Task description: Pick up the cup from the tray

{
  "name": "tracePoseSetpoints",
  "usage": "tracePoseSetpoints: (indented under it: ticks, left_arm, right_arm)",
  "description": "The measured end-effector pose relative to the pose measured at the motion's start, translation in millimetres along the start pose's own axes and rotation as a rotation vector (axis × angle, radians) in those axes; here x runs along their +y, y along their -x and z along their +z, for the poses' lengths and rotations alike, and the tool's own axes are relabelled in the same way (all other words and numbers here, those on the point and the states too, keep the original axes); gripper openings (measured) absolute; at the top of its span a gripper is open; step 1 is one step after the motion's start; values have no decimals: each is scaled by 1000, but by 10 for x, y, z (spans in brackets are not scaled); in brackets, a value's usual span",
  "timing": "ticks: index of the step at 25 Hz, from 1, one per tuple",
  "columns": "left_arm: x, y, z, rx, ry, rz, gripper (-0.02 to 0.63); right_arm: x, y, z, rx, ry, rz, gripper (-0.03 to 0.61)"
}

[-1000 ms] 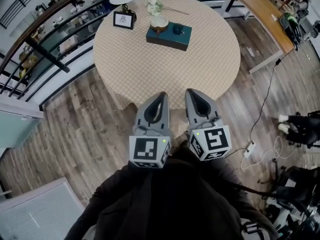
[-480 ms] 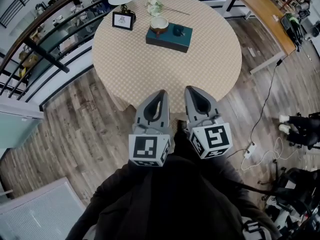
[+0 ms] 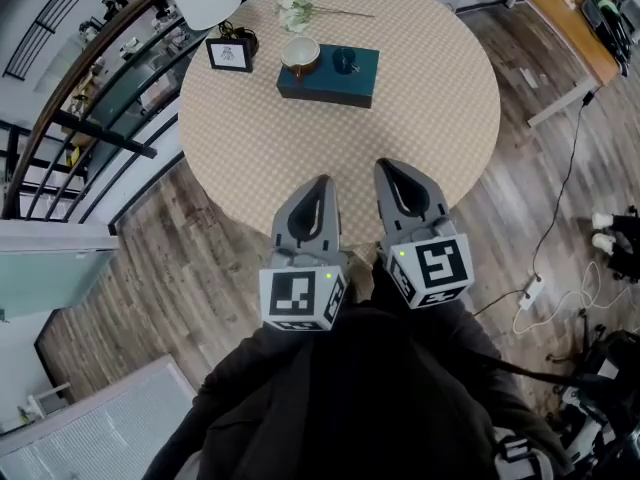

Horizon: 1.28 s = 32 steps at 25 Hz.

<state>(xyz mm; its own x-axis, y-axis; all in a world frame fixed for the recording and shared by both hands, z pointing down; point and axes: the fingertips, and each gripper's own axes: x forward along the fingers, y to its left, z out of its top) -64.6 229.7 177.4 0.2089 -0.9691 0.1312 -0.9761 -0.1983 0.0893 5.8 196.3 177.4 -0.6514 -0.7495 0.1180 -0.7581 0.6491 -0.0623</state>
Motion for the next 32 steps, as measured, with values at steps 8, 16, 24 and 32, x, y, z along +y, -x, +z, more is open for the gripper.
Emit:
tracePoseSetpoints:
  ticks: [8, 16, 24, 32]
  left_arm:
    - [-217, -778, 101, 41, -68, 24, 5]
    - [-396, -1214, 227, 50, -93, 73, 5]
    - [-217, -1341, 237, 49, -81, 149, 5]
    - [67, -1508, 235, 40, -46, 180, 5]
  right_arm:
    - [-663, -390, 34, -14, -50, 55, 8]
    - [-1081, -620, 139, -21, -60, 123, 8]
    - [-1166, -882, 129, -11, -55, 170, 8]
    - [-1168, -1214, 138, 6, -28, 185, 9]
